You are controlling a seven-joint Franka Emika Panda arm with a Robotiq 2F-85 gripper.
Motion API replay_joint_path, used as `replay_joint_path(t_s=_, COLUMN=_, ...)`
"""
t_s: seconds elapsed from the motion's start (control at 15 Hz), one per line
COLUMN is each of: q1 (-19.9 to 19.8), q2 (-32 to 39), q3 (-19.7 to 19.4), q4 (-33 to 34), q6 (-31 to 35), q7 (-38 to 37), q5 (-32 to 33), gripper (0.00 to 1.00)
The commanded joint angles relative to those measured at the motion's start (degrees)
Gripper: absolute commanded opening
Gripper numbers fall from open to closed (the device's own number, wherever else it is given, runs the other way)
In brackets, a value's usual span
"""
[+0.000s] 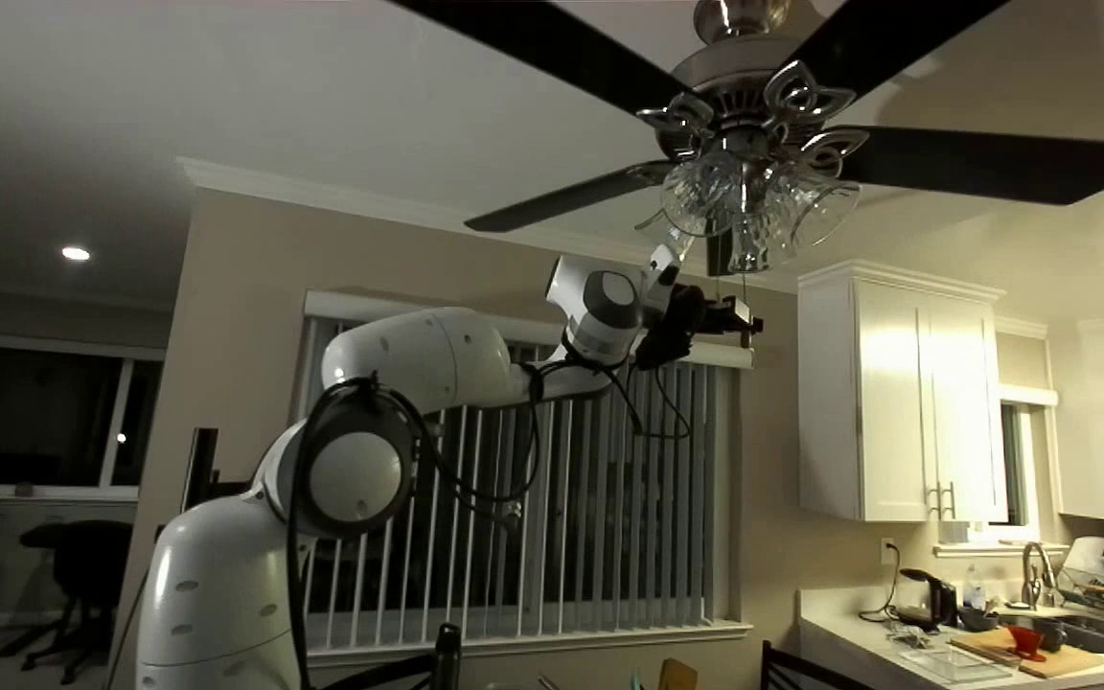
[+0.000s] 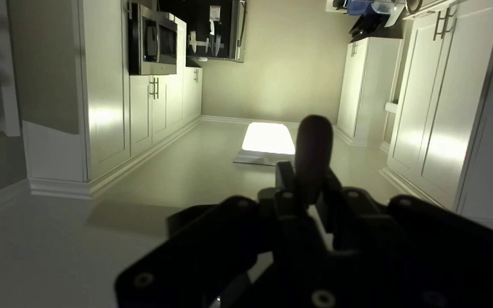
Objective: Turn off the chandelier.
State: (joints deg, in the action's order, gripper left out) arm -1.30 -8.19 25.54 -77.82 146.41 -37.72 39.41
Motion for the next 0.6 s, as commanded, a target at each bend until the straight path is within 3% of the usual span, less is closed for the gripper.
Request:
replay_joint_path(t_s=0.0, q1=3.54, q2=0.17, q3=-3.05, q4=-1.58, q6=-2.25, q7=0.14, q5=-0.46, gripper=0.04)
replay_joint_path(t_s=0.07, q1=4.01, q2=0.17, q3=-3.49, q4=-1.43, q6=-1.76, q7=-0.13, q5=-0.15, gripper=0.04)
replay_joint_path(t_s=0.13, q1=4.27, q2=0.18, q3=-3.71, q4=-1.01, q6=-0.76, q7=-1.03, q5=0.81, gripper=0.40)
replay_joint_path(t_s=0.27, q1=5.11, q2=0.27, q3=-3.99, q4=-0.61, q6=-0.51, q7=-0.87, q5=0.93, gripper=0.45)
replay_joint_path(t_s=0.53, q1=6.56, q2=1.06, q3=-4.22, q4=-0.78, q6=-1.54, q7=-0.42, q5=0.87, gripper=0.71)
